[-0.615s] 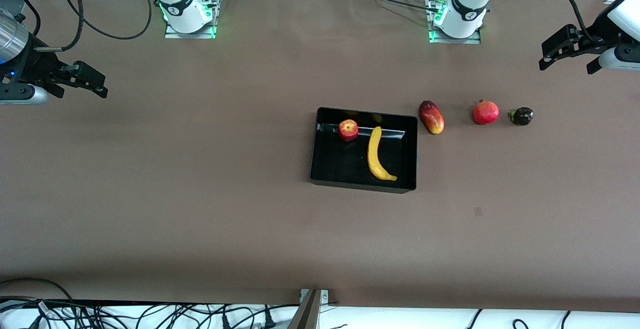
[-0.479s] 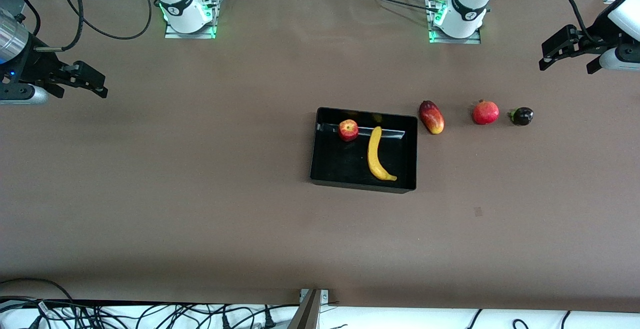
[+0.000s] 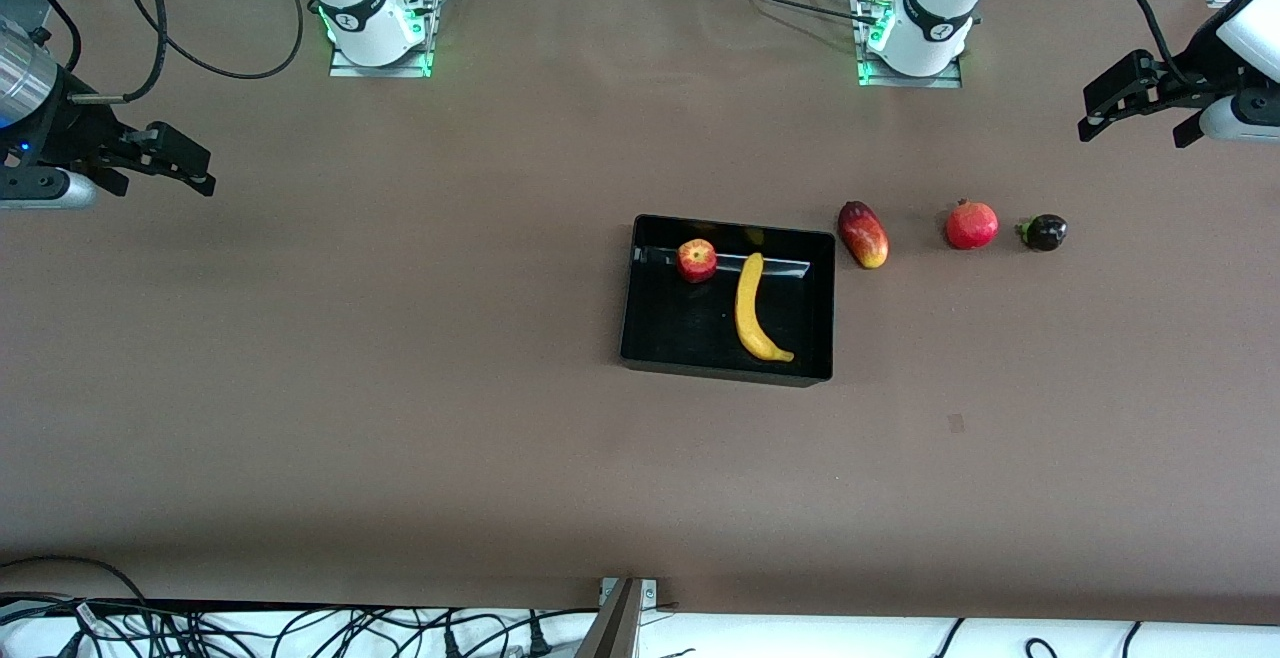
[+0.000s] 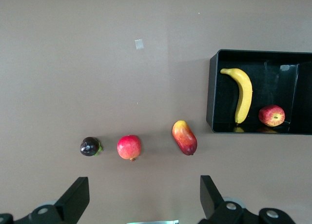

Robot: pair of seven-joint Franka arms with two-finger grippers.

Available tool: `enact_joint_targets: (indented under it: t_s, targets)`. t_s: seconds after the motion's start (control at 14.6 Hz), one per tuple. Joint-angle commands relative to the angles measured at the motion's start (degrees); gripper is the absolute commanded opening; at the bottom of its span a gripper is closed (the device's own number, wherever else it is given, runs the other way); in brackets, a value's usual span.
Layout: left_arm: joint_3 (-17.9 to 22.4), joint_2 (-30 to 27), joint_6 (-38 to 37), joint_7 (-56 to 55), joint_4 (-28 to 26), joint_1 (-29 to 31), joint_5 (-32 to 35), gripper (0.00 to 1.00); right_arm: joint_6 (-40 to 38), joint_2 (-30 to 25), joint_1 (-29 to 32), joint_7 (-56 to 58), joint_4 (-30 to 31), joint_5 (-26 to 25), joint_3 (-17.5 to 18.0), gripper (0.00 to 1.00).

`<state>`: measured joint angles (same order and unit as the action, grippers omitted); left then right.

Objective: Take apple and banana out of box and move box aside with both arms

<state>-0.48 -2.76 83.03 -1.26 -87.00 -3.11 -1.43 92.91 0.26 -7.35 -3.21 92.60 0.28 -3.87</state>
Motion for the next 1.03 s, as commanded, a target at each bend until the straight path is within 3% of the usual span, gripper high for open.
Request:
enact_joint_targets:
  t_s: [0.0,0.27,0.62,0.96]
  targets:
    - [0.65,-1.2,0.03,-0.58,-1.24,-0.58,-0.51,1.0,-0.8,0.36,0.75,0.93,-1.1,-0.37,0.53,1.0]
    - [0.31,-0.5,0.03,-2.06,-1.24,-0.58,-0.77,1.0,-0.8,0.36,0.75,0.93,-1.1,-0.37,0.53,1.0]
    - [-6.18,5.03,4.15,-18.3,-1.33,-0.58,0.11,1.0,-0.8,0.36,0.75,0.93,-1.1,-0.37,0.53,1.0]
    - [-12.34,14.87,11.52,-39.9,-1.24,-3.83,3.97,1.0,-0.8,0.36,0.75,0.93,-1.1,-0.37,0.53,1.0]
